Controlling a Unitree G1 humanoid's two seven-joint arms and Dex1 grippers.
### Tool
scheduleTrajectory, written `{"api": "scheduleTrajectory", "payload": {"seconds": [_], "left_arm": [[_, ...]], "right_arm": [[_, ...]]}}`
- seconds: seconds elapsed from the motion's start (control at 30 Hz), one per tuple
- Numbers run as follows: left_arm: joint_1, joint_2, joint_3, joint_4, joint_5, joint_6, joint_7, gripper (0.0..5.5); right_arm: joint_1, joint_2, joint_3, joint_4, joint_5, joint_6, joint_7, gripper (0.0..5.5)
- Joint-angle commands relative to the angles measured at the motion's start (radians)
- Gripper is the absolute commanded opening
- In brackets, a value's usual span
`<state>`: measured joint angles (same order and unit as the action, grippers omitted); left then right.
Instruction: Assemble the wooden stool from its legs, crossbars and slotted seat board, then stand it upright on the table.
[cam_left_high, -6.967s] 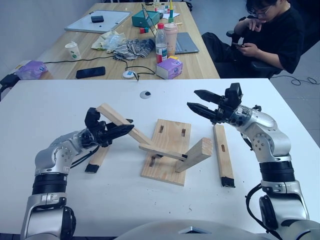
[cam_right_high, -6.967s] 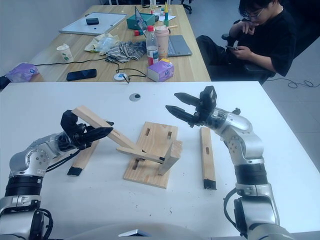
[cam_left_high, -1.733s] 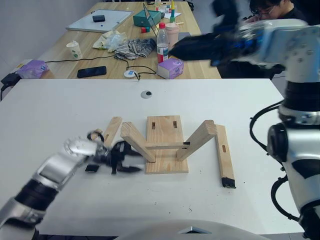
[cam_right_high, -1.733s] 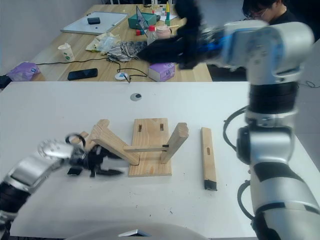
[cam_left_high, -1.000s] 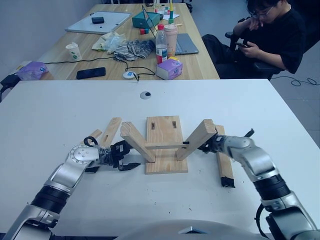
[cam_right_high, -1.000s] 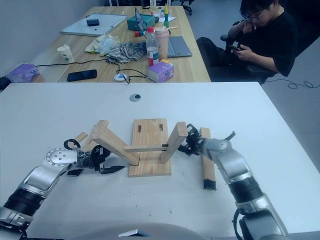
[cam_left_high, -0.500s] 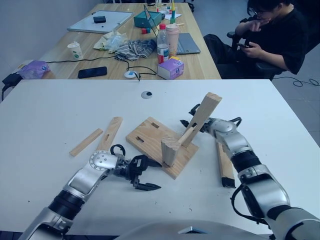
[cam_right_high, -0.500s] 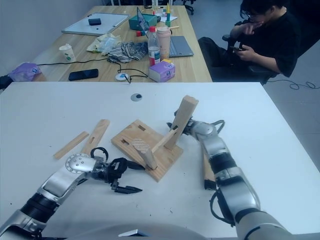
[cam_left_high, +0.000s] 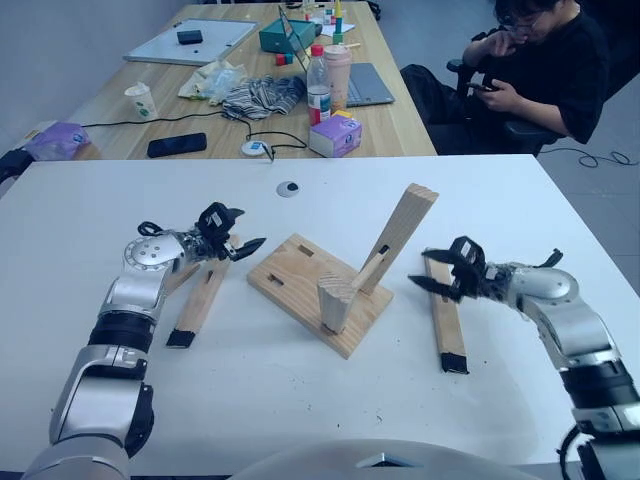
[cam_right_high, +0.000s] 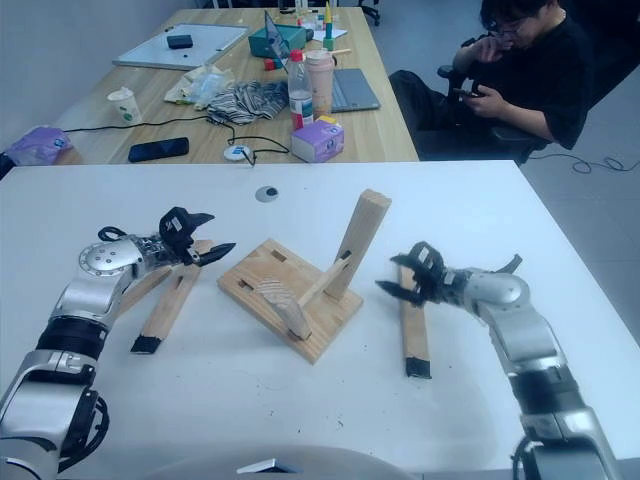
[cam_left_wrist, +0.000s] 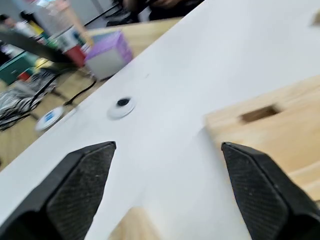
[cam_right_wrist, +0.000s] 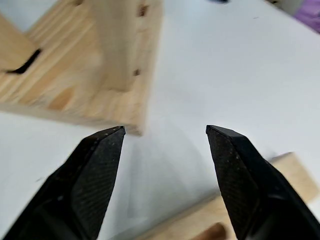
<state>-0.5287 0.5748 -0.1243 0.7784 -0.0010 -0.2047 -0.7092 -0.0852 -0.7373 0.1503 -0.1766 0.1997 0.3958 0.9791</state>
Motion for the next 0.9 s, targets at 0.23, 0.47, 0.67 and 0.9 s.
{"api": "scheduleTrajectory", "payload": {"seconds": [0.23,0.47,0.67,0.9], "left_arm": [[-0.027,-0.074,-0.081,0.280,0.153,-0.220,0.040,3.90],[0.231,0.076,-0.162,-0.143,-0.001,-0.187,-0.450,3.90],[0.460,0.227,-0.165,-0.745,-0.342,0.241,-0.669,3.90],[0.135,0.068,0.045,-0.538,-0.380,0.321,-0.383,3.90]], "right_arm": [[-0.001,0.016,0.184,-0.056,-0.054,0.049,0.059,3.01],[-0.204,0.345,-0.027,0.271,-0.034,-0.002,-0.350,3.01],[-0.262,0.369,-0.065,0.425,-0.135,-0.167,-0.495,3.01],[-0.216,0.217,-0.035,0.381,-0.258,-0.197,-0.440,3.01]]}}
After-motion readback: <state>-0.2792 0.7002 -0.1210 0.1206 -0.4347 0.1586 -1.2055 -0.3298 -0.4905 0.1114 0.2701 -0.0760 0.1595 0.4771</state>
